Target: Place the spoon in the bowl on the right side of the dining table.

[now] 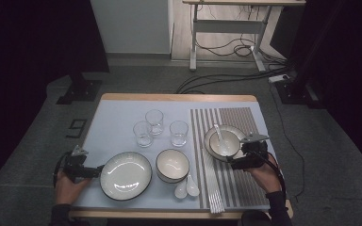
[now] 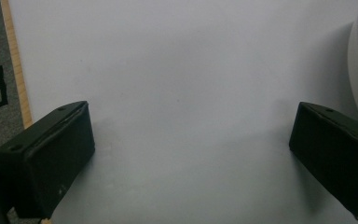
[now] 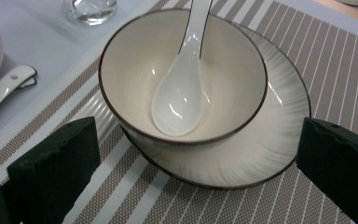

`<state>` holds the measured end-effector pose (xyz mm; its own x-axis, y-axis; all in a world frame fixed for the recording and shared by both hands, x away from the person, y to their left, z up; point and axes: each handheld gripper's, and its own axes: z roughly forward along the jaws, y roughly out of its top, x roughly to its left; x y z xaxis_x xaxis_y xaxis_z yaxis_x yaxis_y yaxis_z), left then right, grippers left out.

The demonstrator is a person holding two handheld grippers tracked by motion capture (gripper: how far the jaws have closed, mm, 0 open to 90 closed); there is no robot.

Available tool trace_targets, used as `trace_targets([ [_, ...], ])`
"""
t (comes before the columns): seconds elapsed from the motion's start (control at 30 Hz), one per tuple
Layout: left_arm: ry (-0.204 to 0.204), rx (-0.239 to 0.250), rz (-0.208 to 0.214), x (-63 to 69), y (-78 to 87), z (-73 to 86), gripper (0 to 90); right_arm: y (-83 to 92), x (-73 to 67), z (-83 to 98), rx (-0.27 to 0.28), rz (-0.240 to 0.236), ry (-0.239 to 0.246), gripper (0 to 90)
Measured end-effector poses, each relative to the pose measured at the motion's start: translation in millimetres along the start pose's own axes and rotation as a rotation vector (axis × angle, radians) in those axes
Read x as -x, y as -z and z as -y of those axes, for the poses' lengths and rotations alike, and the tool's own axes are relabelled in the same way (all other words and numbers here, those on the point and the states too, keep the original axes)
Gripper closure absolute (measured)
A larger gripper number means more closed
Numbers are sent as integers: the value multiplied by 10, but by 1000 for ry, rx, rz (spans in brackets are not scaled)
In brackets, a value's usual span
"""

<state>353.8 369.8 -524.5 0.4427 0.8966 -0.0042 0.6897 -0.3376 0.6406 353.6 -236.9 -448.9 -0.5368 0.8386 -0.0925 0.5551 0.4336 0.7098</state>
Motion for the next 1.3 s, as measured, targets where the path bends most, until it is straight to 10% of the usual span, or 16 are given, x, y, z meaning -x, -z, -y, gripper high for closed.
trace_targets([
  [1.3,-1,0,0,1,0,0,0,-268,-65,628,-65,16,-98,0],
])
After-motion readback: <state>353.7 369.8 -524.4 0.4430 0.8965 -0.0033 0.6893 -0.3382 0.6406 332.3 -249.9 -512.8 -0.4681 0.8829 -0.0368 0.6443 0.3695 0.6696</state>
